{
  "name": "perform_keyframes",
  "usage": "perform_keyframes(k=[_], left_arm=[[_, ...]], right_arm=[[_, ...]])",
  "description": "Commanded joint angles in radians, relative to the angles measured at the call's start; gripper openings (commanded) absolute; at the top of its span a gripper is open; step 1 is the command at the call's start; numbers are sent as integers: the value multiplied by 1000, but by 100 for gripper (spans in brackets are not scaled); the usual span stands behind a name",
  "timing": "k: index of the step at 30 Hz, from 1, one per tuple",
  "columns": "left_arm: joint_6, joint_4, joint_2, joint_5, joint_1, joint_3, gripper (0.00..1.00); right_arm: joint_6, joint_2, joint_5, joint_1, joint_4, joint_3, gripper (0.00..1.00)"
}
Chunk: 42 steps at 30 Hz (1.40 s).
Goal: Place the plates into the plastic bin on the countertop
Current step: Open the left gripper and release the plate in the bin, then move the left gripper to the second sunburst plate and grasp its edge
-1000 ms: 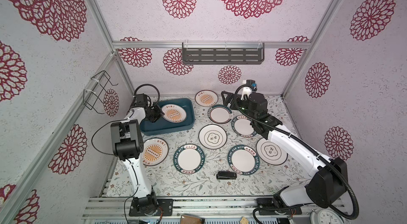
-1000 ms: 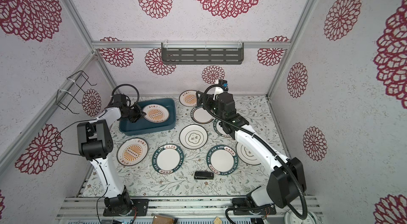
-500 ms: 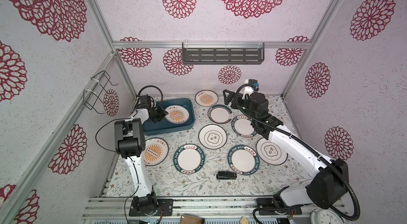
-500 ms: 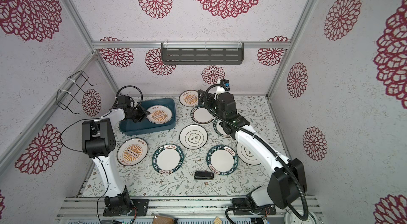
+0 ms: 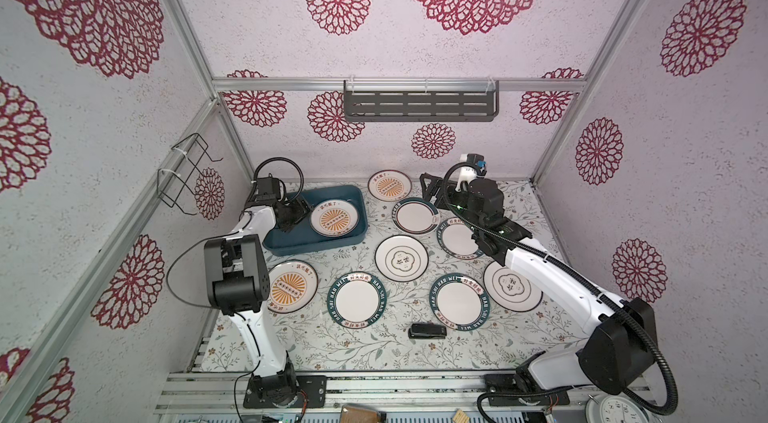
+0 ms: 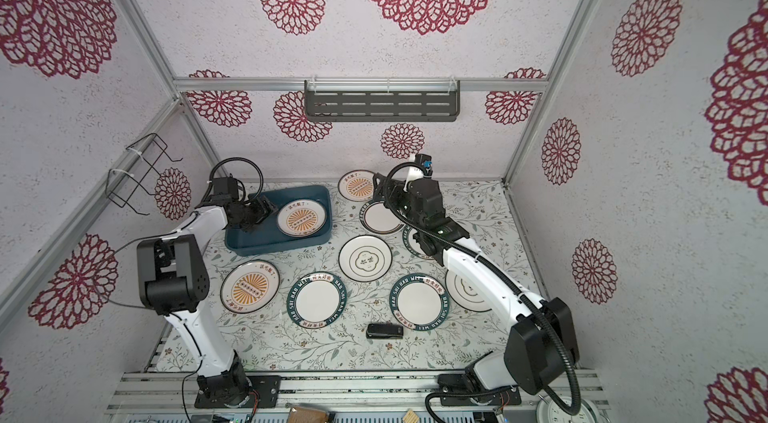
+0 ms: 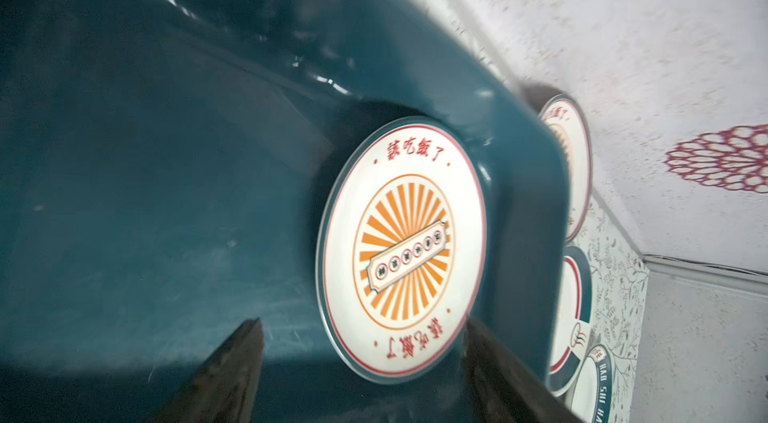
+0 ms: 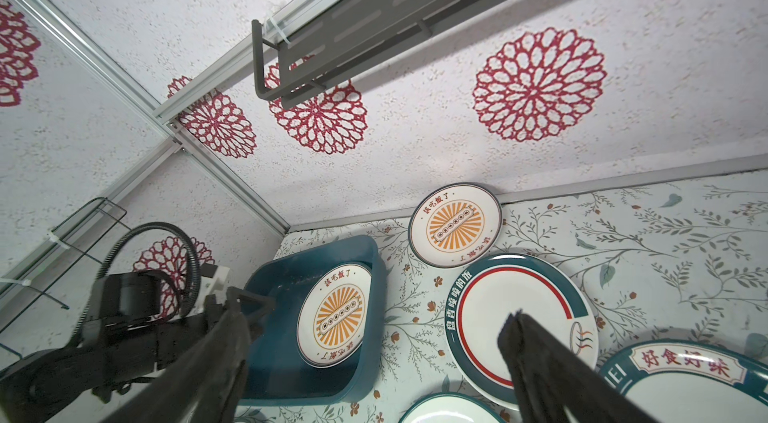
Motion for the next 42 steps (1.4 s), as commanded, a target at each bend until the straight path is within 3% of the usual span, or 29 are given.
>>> perform_keyframes(k=[1,5,10,14,19,24,28,31,35,42], left_arm=[[18,43,-186,-89,3,-60,85],[-40,80,-396,-126,39,-217,92],[-198,38,-637,-176,106,-419,99],[-391,-10,-790,-104,186,-583,97],[-610,-44,-922,-69,190,-790,98],[-708,-208,-1091,-133,165,-861,98],[-735,-360,-1141,-108,155,-866,97],[-772,-373,-1168,-87,149,-903,99],[-842,-268,-1176,-23,148,-1005,100],[-861,-118,-1122,6,145,-1098,95]], right_arm=[[2,19,-32,23,51,37,99],[3,61,-57,41,51,69,99],[14,110,-97,61,52,96,99],[20,159,-138,67,59,118,99],[-24,237,-179,67,26,200,99],[-110,299,-201,63,-29,303,99],[-118,287,-176,47,-17,282,99],[-99,266,-173,28,-4,244,99],[-78,225,-147,9,28,170,99],[-36,177,-95,3,70,85,99]])
